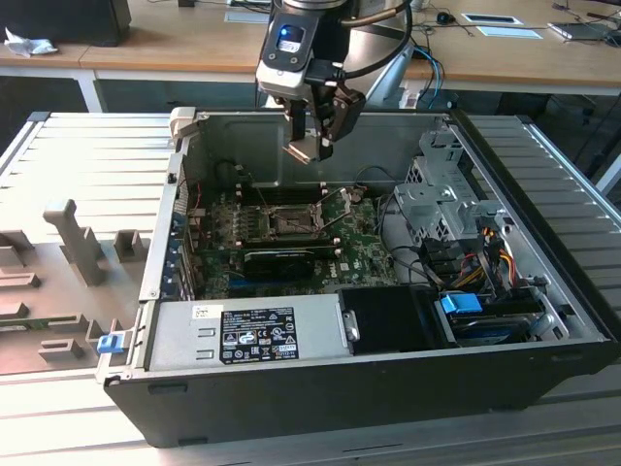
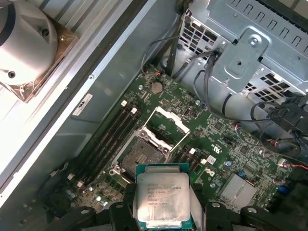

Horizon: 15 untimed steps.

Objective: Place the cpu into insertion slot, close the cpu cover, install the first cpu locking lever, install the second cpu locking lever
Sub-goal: 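Place the cpu into insertion slot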

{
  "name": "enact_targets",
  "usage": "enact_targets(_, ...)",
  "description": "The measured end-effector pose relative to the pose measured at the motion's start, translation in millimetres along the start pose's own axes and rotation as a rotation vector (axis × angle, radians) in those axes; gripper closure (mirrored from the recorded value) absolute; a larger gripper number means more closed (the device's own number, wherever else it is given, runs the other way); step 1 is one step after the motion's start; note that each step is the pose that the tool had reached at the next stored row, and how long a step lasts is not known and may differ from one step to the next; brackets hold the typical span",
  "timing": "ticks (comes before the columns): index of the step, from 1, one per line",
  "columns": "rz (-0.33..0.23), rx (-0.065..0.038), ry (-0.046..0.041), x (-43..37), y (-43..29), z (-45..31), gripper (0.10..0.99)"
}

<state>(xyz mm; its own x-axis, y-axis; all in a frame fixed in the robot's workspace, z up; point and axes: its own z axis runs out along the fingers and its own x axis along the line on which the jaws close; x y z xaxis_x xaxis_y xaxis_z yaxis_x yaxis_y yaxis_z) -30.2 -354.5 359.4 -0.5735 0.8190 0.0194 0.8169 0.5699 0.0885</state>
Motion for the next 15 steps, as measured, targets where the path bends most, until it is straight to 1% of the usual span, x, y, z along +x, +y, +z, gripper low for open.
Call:
enact_targets(3, 0.021, 0.0, -0.003, 0.0, 0.0, 0.3, 0.561)
enact_targets(5, 0.056, 0.0, -0.0062, 0.0, -0.1, 0.7, 0.561)
enact_targets(8, 0.084, -0.001, -0.0087, 0.0, -0.1, 1.0, 0.561)
enact_targets(15, 0.133, -0.001, -0.0134, 0.0, -0.1, 1.5, 0.561)
